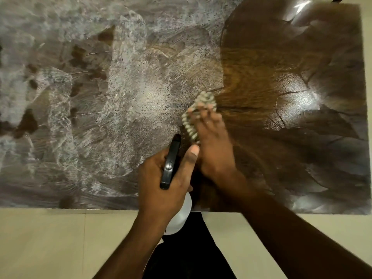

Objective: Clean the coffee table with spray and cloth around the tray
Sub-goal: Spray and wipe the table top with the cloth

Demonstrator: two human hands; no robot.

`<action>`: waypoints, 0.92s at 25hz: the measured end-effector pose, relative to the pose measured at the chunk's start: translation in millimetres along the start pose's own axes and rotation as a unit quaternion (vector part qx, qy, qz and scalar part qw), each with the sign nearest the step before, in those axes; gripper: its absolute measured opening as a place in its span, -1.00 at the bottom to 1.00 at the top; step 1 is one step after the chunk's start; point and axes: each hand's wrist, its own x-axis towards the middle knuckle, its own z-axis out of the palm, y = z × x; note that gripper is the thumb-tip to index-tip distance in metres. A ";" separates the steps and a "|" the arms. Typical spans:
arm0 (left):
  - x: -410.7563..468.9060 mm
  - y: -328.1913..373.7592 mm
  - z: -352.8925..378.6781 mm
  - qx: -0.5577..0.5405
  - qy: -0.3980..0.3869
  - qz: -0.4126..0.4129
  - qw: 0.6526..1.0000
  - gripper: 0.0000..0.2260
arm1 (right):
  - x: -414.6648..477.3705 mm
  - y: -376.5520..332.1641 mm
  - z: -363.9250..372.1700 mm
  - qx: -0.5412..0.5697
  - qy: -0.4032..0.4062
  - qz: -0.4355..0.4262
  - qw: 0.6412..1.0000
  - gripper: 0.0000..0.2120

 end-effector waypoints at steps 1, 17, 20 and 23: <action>4.9 2.1 0.3 -0.007 0.000 0.004 1.000 -0.60 | -12.2 -8.9 7.7 0.012 -0.065 -0.097 0.993 -0.38; 66.2 46.7 17.5 -0.042 -0.009 -0.036 0.998 -0.61 | 64.0 18.7 -18.9 -0.046 -0.160 -0.282 0.945 -0.40; 71.3 51.0 15.0 -0.065 -0.010 -0.032 0.997 -0.65 | 94.8 57.0 -41.0 -0.116 -0.144 -0.386 0.904 -0.33; 79.1 55.1 17.4 -0.061 0.006 -0.041 0.997 -0.60 | 139.6 98.4 -78.2 -0.103 -0.055 -0.125 0.985 -0.28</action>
